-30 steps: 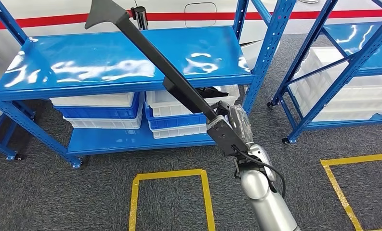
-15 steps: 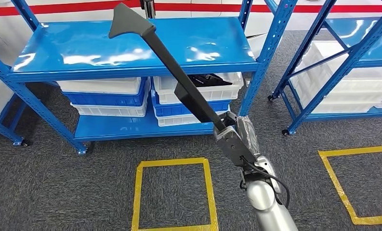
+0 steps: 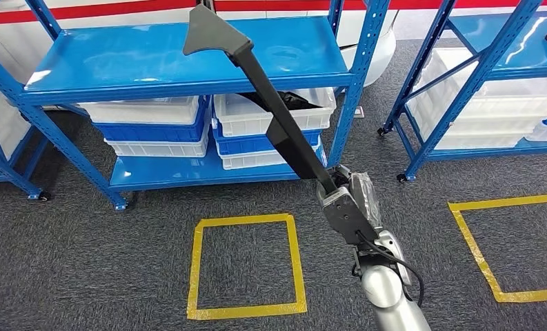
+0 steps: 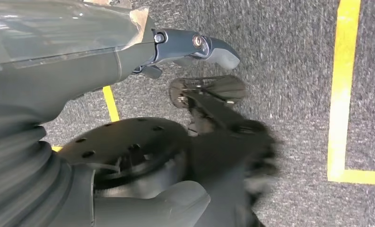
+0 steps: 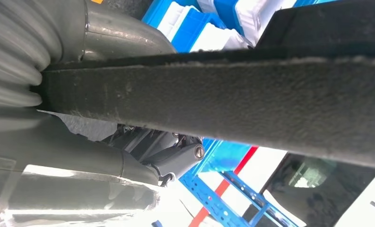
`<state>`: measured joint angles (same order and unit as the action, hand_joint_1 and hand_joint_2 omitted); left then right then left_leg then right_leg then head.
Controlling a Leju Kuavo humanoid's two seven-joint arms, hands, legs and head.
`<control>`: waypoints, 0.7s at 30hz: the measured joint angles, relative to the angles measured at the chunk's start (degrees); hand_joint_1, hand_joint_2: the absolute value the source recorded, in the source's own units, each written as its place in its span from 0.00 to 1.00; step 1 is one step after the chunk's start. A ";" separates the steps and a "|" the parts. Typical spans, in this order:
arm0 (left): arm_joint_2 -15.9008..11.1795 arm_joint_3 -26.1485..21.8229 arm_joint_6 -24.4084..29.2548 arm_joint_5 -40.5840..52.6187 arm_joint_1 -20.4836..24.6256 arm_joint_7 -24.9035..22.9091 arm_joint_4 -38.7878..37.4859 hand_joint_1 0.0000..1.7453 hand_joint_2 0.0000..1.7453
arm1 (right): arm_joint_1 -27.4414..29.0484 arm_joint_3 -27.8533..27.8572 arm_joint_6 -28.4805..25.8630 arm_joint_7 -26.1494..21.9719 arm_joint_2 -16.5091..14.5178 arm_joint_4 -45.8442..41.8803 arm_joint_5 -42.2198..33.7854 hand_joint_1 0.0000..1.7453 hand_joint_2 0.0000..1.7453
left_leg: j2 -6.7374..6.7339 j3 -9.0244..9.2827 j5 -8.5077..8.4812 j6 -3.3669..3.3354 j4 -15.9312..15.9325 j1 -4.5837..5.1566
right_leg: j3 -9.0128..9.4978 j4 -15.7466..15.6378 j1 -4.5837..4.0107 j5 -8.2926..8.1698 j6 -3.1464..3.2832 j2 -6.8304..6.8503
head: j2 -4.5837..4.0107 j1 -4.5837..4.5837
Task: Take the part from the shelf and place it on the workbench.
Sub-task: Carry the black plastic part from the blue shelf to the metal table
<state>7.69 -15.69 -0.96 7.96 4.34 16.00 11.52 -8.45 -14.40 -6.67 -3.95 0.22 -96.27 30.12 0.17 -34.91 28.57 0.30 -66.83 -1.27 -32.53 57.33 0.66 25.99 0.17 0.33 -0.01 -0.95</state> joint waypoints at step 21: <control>-0.10 -0.80 -0.31 -1.75 1.16 -0.39 0.11 0.00 1.00 | -5.97 -0.06 2.24 -1.48 4.52 1.56 -6.01 1.00 1.00 | -0.56 -4.97 -9.81 -1.08 9.19 0.75 | 6.23 -0.73 0.35 5.48 -1.86 -0.51 | -0.01 0.56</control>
<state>7.59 -16.49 -1.26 6.21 5.50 15.61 11.63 -14.42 -14.47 -4.43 -5.43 4.74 -94.71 24.11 -0.39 -39.89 18.76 -0.79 -57.64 -0.52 -26.30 56.60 1.00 31.48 -1.69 -0.19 -0.02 -0.38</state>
